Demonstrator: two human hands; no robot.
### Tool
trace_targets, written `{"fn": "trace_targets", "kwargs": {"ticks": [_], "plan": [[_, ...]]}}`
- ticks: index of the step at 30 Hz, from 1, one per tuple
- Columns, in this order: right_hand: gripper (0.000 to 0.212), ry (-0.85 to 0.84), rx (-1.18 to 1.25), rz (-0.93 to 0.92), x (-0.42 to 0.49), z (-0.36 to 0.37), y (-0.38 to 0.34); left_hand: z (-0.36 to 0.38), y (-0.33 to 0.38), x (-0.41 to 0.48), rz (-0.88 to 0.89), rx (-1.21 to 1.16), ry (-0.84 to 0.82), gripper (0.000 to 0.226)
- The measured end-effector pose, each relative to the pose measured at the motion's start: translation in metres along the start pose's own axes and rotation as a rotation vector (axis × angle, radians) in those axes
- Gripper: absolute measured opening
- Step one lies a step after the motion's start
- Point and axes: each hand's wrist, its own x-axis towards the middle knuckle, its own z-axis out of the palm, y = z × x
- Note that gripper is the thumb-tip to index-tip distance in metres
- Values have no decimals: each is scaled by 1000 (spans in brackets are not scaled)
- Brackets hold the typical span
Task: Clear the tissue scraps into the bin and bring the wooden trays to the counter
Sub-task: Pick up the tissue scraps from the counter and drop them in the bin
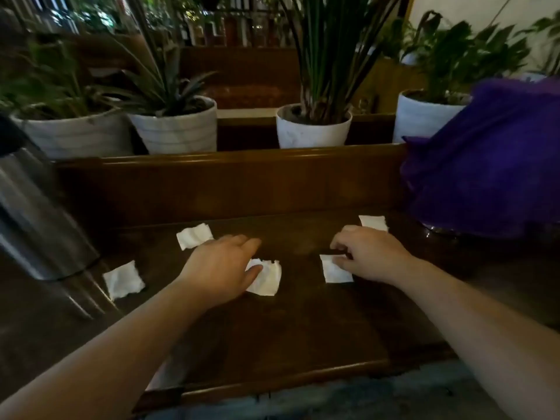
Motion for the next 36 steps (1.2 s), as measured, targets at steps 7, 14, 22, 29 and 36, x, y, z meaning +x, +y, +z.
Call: {"fn": "trace_targets", "kwargs": {"ticks": [7, 14, 22, 29, 36], "plan": [[24, -34, 60, 65, 15, 26, 7, 16, 0, 23, 90, -41, 17, 49], [11, 17, 113, 33, 20, 29, 26, 36, 1, 37, 79, 64, -122, 39], [3, 137, 167, 160, 31, -11, 103, 39, 36, 64, 128, -32, 0, 30], [6, 40, 155, 252, 53, 0, 147, 31, 60, 88, 131, -92, 56, 30], [11, -13, 128, 233, 60, 8, 136, 29, 41, 75, 79, -127, 82, 27]]}}
